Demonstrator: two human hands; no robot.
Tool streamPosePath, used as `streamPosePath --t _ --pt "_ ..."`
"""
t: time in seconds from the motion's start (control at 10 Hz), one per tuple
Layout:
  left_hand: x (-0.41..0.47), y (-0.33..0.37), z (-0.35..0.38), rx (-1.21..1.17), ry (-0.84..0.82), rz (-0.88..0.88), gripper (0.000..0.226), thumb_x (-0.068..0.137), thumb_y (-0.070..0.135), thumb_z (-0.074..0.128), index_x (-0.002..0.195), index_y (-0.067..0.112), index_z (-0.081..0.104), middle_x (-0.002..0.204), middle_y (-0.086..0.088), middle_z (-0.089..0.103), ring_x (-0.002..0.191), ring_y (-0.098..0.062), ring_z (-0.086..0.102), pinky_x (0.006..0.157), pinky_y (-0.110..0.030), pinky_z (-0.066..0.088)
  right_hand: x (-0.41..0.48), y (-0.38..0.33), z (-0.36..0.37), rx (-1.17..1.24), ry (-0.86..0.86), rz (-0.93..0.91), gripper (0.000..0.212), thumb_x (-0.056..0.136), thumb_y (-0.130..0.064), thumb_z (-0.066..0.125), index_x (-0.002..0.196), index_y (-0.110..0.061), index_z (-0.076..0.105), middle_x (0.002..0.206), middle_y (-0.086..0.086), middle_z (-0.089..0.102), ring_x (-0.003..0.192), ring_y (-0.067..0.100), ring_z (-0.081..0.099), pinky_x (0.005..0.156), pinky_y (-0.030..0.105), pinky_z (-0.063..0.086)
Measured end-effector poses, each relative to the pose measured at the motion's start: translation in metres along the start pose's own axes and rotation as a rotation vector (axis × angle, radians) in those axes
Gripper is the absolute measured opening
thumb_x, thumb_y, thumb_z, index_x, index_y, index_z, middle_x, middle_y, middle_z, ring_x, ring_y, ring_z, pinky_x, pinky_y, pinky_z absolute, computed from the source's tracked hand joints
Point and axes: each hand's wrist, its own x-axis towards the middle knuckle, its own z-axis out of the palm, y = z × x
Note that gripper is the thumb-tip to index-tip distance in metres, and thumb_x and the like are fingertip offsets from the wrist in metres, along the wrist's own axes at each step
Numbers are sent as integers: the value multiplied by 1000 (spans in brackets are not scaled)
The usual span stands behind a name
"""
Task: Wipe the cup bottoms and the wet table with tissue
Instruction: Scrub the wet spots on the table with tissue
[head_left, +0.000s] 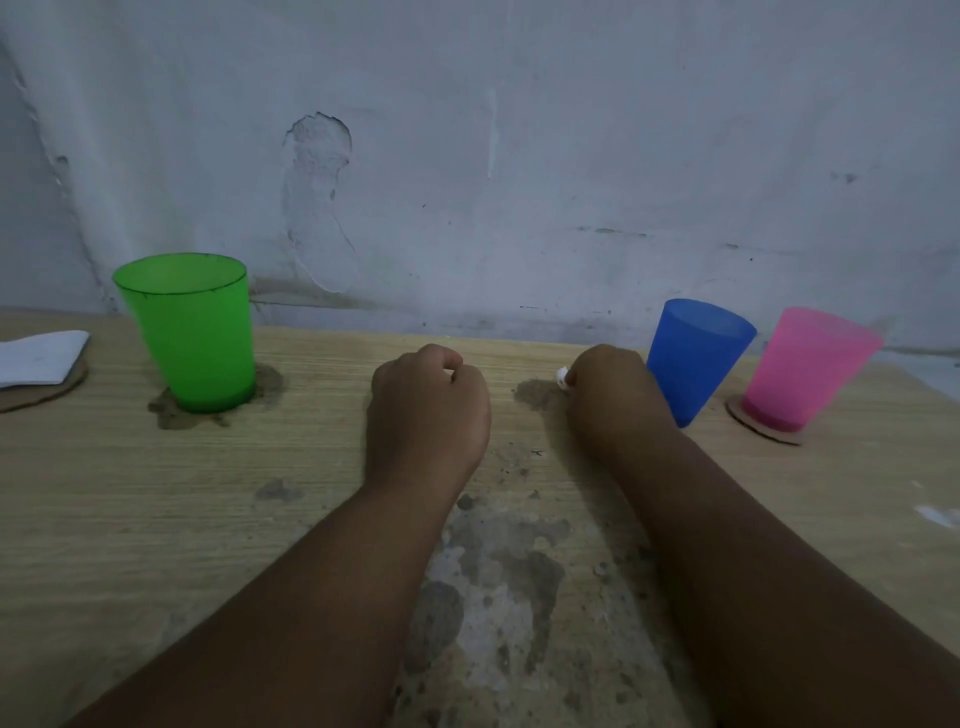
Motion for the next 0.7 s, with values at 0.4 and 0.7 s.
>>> streamPosePath --t 0.4,0.7 --pt "2 -1 1 21 -1 11 57 76 39 35 118 25 70 123 -1 64 100 -21 63 92 -46 55 -9 13 8 -59 129 -54 27 91 4 42 109 -1 62 69 0 38 64 14 44 67 28 43" --pt "0 0 1 33 -4 25 58 76 40 34 120 26 69 124 -1 65 103 -21 63 93 -46 55 -17 8 7 -41 128 3 14 92 0 48 96 -4 61 93 11 62 80 25 57 67 32 44"
